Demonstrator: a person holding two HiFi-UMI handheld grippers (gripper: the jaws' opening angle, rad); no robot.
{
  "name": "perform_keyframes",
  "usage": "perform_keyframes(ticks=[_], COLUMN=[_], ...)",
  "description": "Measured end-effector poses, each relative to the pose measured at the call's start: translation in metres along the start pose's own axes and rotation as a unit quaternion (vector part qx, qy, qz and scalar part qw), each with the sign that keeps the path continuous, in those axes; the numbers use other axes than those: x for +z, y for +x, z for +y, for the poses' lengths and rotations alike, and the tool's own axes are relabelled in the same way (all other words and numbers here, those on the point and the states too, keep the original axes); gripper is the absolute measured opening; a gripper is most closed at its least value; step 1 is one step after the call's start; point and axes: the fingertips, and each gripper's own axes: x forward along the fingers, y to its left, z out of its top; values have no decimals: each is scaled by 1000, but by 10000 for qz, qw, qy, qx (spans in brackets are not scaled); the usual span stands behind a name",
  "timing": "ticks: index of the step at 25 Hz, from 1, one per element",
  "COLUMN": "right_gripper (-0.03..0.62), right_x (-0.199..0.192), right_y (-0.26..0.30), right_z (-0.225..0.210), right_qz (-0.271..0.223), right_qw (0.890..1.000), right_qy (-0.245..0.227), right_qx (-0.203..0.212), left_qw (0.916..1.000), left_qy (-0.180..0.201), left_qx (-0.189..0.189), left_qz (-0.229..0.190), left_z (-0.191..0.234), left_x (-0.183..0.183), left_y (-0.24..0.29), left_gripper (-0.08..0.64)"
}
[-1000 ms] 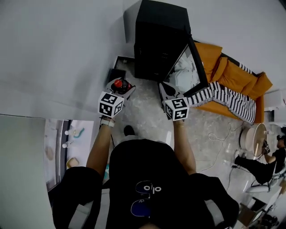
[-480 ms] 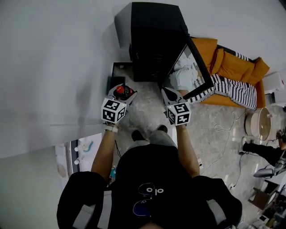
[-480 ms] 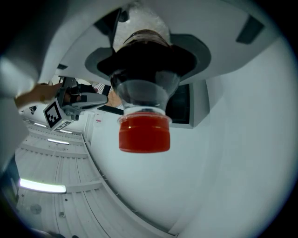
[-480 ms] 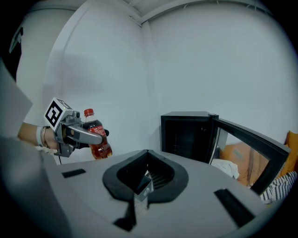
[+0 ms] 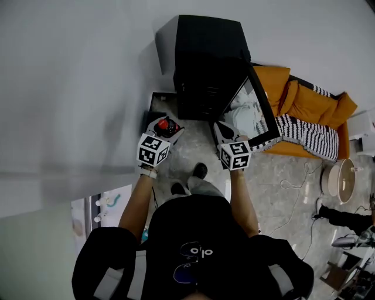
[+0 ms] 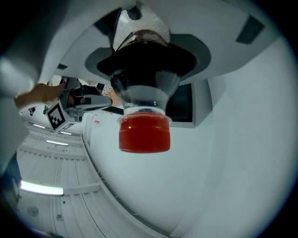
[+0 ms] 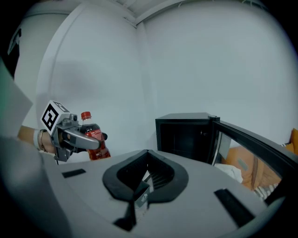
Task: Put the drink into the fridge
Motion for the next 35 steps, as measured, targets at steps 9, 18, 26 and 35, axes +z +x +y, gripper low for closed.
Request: perform_keyframes(ticks=[9,18,26,35], right_gripper=[7,8,8,6], right_x=[29,47,44,43], right_y=[42,56,54,50], right_z=[-61,-114,-143,-153], right_qz=[-111,-255,-272,-297], right_qw=[9999,9995,9995,9994], right_qy=[-53,-41,84,120], right_qx=[98,161,124,97], left_qw=[9999,9998,9996,9995], left_qy=[107,194,277,301], left_qx=[67,52,-4,-43], left_qz=[-16,28,80,124], left_z=[19,14,2,-3], left_x=[43,69,81,84], left_y=[65,123,151,162], left_gripper=[305,305,305,305])
